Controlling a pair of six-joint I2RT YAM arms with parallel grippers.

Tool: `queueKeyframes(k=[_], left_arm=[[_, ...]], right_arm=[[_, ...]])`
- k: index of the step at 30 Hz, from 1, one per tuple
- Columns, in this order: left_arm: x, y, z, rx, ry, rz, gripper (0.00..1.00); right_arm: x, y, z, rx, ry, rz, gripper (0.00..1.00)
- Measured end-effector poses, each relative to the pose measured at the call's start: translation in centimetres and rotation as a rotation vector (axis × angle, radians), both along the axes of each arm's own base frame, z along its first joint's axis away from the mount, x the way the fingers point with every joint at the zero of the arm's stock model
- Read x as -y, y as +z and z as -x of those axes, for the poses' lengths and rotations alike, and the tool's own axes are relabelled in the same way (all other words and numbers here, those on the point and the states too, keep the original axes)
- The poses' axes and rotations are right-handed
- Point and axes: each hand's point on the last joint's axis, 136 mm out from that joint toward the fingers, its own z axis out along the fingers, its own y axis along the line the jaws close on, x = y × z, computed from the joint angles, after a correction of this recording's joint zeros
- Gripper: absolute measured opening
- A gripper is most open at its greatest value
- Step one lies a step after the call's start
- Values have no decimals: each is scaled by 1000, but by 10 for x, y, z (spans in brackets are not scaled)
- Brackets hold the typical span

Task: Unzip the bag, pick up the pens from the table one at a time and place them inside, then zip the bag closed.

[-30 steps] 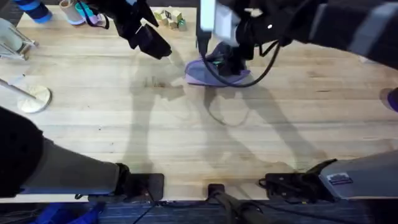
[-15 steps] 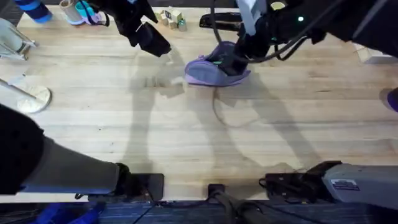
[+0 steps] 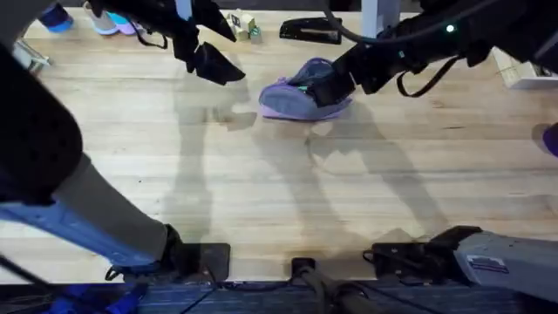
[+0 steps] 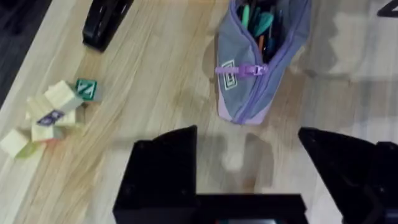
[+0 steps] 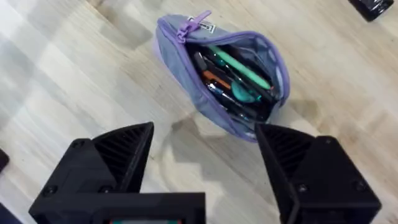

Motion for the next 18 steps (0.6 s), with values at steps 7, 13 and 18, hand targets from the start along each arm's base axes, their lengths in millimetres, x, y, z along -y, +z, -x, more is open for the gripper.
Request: queueKeyframes(k=[7,13,18], left_arm=[[7,-24,-6,-44,-40,73,993],[8,-31,-7,-54,-53,86,993],[9,-30,-7,-42,-63,92,994]], right_arm=[[1,-3,5,-36,-25,-7,996],[2,-4,7,-50,-35,-8,996],[2,-4,7,-63,-63,-23,996]])
